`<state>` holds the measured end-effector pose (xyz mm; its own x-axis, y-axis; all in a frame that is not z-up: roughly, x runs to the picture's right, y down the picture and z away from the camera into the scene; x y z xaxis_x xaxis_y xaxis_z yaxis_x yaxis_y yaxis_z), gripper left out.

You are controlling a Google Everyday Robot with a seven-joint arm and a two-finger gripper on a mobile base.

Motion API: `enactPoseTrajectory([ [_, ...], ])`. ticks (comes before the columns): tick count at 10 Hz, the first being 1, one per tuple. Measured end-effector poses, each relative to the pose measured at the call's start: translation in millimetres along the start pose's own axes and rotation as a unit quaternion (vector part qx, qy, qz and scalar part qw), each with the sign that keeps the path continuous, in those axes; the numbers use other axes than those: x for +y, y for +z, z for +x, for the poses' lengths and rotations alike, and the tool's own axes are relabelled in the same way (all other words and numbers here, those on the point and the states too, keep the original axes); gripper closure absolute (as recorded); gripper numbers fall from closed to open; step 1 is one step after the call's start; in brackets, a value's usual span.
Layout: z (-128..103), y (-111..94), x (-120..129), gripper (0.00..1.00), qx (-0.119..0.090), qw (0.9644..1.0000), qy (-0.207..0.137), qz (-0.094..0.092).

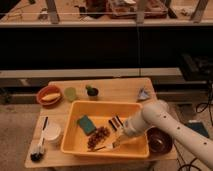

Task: Place fork in purple bowl

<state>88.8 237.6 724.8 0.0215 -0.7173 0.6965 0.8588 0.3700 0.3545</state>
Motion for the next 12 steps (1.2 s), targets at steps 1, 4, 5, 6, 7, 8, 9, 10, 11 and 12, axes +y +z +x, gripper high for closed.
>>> enactPoseTrajectory([
  [1,4,-7,10,1.0,0.002,1.0,0.006,-0.004],
  [4,18,-47,47,1.0,0.021,0.9993,0.027,-0.018],
  [5,22,-65,57,1.0,0.034,0.9986,0.033,-0.023],
  [6,23,-80,62,1.0,0.044,0.9979,0.037,-0.03],
  [7,24,-92,63,1.0,0.055,0.9972,0.038,-0.032],
  [8,24,-102,60,1.0,0.066,0.9968,0.035,-0.031],
  [9,25,-109,54,1.0,0.074,0.9966,0.025,-0.024],
  [10,25,-113,49,1.0,0.078,0.9966,0.017,-0.02],
  [11,25,-116,47,1.0,0.08,0.9965,0.012,-0.018],
  [12,27,-120,44,1.0,0.083,0.9964,0.008,-0.016],
])
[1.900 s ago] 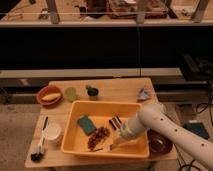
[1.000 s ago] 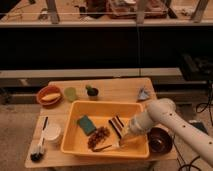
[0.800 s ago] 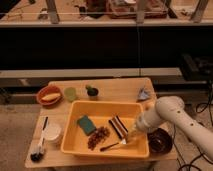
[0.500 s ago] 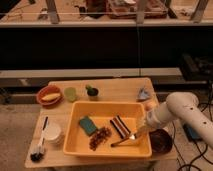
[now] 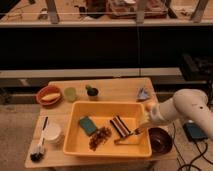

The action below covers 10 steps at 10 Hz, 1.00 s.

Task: Place fork in purple bowl

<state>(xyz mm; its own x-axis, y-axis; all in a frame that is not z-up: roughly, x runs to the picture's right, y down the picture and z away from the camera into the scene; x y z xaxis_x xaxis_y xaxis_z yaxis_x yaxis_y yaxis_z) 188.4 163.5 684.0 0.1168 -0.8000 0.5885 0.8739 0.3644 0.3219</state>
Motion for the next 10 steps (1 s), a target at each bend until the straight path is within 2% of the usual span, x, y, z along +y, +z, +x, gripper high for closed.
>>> enactPoseTrajectory([
  [5,20,-43,24,1.0,-0.001,1.0,0.006,-0.003],
  [8,26,-45,42,1.0,-0.019,0.9996,0.021,-0.007],
  [10,29,-34,61,1.0,-0.033,0.9988,0.036,-0.006],
])
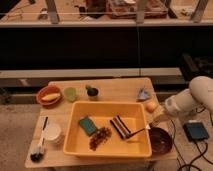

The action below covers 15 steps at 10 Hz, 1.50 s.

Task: Place fork in purple bowl

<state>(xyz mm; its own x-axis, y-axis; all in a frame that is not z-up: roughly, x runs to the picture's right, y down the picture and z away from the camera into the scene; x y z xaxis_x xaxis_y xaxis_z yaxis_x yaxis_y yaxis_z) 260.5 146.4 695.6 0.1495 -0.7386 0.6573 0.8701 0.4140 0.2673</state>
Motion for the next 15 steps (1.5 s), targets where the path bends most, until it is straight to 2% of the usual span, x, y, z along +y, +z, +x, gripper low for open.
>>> enactPoseTrajectory([
  [4,0,11,33,1.0,-0.017,0.9994,0.03,0.0],
  [7,-4,10,52,1.0,-0.016,0.9987,0.048,0.002],
  [9,-7,2,60,1.0,-0.007,0.9985,0.055,0.003],
  [11,-9,-18,55,1.0,0.013,0.9985,0.052,0.0],
  [13,-9,-36,53,1.0,0.026,0.9981,0.054,-0.007],
  [15,-9,-48,63,1.0,0.031,0.9974,0.063,-0.018],
])
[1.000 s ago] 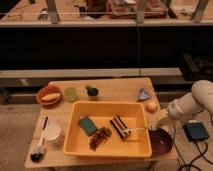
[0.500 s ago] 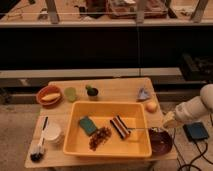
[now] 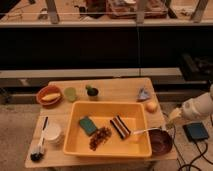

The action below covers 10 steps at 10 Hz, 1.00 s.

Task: Place fork in purple bowl

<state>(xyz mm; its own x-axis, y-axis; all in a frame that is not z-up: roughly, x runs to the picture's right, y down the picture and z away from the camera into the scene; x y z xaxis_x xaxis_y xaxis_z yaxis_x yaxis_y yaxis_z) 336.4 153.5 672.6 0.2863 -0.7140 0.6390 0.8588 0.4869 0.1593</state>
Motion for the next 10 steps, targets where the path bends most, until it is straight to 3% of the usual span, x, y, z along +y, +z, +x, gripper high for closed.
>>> enactPoseTrajectory([
  [7,-2,-29,26,1.0,0.016,0.9993,0.023,-0.025],
  [10,-17,-28,34,1.0,0.015,0.9995,0.025,-0.015],
])
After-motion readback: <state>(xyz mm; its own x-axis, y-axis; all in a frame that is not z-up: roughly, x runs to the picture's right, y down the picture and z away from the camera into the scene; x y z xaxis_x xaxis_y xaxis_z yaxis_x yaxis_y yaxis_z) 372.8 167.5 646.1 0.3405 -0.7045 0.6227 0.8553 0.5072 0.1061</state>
